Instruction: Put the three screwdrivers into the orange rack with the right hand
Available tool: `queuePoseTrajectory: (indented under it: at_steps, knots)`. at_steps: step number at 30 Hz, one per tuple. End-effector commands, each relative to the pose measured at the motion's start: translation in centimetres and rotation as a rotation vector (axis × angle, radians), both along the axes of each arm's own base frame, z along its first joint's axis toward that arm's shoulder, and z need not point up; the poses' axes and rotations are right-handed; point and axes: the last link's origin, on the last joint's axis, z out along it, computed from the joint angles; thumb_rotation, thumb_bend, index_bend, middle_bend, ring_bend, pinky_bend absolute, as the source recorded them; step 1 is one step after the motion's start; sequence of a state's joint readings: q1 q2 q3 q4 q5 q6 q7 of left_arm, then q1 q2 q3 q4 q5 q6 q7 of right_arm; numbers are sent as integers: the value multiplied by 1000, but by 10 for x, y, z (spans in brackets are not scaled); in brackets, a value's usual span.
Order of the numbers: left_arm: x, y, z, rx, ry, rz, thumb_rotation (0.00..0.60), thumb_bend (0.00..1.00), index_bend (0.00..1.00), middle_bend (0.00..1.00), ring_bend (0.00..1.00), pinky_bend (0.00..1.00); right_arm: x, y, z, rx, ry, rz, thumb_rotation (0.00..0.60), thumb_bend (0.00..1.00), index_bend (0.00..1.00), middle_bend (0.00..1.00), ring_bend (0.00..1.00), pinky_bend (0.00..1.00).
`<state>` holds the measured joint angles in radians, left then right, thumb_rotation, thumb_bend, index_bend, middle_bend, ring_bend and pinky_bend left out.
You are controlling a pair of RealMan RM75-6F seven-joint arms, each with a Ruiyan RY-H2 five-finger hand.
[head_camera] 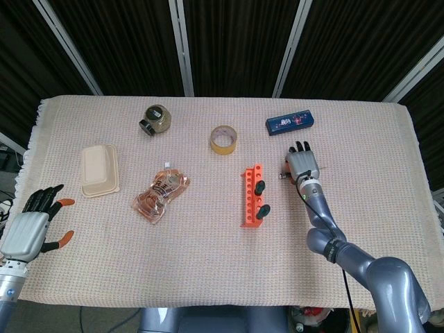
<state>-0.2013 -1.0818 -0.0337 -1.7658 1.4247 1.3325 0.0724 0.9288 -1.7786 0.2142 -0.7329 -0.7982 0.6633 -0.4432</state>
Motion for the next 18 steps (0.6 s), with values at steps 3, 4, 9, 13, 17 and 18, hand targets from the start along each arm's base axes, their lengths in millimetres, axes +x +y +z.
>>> queuePoseTrajectory:
  at_steps: [3,4,9,13,17,18]
  knots:
    - [0,0,0,-1,0,-2,600,278,257,20,0,0,-5,2,8,-8,22,12,600,298,619,206,0,0]
    - [1,0,-1,-1,-1,-3,600,278,257,20,0,0,-7,3,11,-10,30,17,600,298,620,207,0,0]
    - [2,2,-1,-2,-5,-10,600,279,256,20,0,0,-20,9,26,-19,85,34,600,299,621,207,0,0]
    - [5,2,-4,-9,-7,-19,600,278,257,19,0,0,-37,21,37,-12,155,43,600,299,619,207,0,0]
    - [10,4,-6,-15,-8,-36,600,278,257,20,0,0,-53,33,42,-4,214,43,600,298,617,207,0,0]
    - [10,4,-6,-16,-8,-38,600,279,257,19,0,0,-56,35,42,-2,222,42,600,298,615,207,0,0]
